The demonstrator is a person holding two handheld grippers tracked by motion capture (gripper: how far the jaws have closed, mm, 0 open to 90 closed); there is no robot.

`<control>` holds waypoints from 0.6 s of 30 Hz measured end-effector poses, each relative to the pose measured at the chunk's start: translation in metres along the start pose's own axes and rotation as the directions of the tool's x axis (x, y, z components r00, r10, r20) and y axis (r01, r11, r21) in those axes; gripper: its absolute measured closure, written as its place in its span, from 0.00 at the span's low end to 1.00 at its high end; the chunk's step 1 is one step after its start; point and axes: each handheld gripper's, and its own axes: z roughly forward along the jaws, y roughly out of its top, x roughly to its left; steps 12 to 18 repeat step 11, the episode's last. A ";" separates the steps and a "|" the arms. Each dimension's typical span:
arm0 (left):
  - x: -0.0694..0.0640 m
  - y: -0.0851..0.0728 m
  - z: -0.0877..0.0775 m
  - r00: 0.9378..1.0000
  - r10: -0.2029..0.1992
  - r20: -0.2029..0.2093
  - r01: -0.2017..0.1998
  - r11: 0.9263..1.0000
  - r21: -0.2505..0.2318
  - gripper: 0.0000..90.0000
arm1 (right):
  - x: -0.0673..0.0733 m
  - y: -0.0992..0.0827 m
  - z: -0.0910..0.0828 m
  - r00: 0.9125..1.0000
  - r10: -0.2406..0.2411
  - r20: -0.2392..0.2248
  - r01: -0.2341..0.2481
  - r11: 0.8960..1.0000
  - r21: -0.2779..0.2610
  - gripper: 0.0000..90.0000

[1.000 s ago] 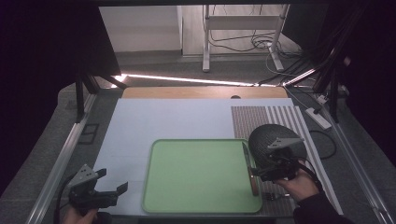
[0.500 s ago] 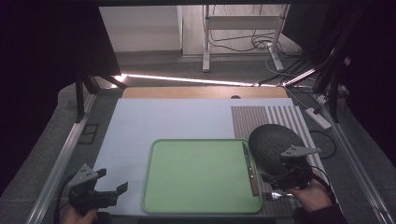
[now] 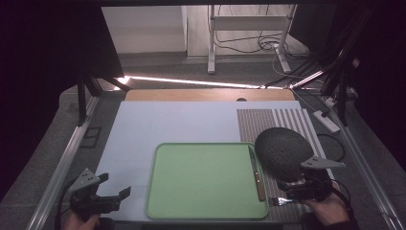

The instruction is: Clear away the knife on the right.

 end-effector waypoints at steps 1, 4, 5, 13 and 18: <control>0.000 0.000 0.000 1.000 0.001 0.001 -0.001 1.000 0.000 0.03 | -0.001 -0.002 -0.002 1.000 0.005 0.004 -0.005 1.000 -0.004 0.00; 0.000 0.000 0.000 1.000 -0.001 0.003 0.001 1.000 0.001 0.03 | -0.003 -0.008 -0.006 1.000 0.025 0.016 -0.025 1.000 -0.013 0.00; 0.001 0.000 0.000 1.000 -0.001 0.005 0.001 1.000 -0.001 0.03 | -0.004 -0.010 -0.007 0.999 0.033 0.016 -0.033 0.999 -0.011 0.00; 0.001 0.001 0.001 1.000 -0.004 0.007 0.004 1.000 -0.001 0.03 | -0.007 -0.012 -0.009 0.998 0.062 0.016 -0.061 0.998 -0.035 0.00; 0.001 0.001 0.001 1.000 -0.004 0.007 0.004 1.000 -0.001 0.03 | -0.007 -0.012 -0.009 0.998 0.062 0.016 -0.061 0.998 -0.035 0.00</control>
